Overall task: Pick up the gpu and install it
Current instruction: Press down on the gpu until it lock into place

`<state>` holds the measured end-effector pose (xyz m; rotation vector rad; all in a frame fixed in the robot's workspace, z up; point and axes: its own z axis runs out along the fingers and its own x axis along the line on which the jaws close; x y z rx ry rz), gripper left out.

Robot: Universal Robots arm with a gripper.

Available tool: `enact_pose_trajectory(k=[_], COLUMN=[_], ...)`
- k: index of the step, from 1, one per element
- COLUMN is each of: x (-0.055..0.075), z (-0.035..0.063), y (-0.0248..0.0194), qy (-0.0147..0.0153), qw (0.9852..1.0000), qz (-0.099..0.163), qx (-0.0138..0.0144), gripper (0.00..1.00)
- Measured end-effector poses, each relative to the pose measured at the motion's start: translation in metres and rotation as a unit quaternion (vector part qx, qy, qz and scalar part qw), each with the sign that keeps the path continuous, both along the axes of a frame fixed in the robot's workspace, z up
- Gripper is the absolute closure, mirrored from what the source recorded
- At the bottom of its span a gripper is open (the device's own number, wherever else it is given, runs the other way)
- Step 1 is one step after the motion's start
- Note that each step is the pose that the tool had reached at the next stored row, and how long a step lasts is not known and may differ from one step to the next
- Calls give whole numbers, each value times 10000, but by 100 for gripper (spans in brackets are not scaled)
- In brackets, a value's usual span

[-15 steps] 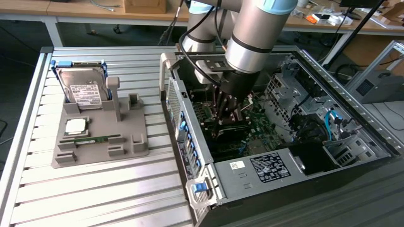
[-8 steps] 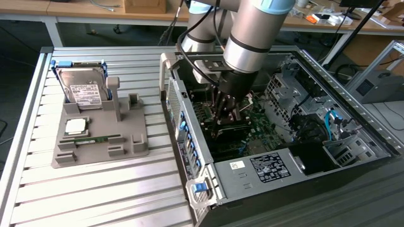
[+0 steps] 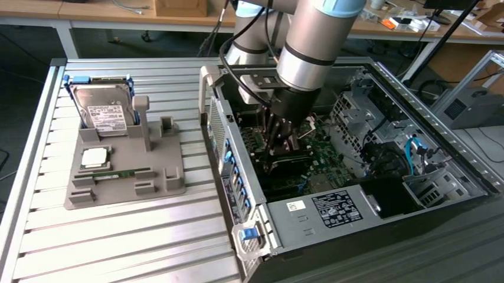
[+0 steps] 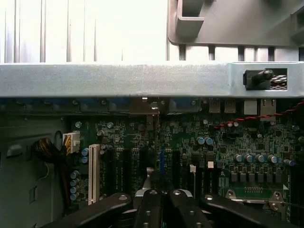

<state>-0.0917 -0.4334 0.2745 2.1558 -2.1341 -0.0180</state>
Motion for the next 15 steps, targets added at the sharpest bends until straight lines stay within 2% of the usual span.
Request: enact_pose_trajectory(k=[2, 4, 6, 12, 15], x=[0, -1, -22, -108, -128], z=[59, 135, 145, 145, 133], y=[4, 5, -4, -135, -181], qy=[-5, -13, -23, -31, -31], qw=[10000, 10000, 10000, 10000, 10000], qz=[0, 1, 1, 0, 1], qx=[-16, -18, -18, -17, -17], gripper=[89, 89, 89, 89, 89])
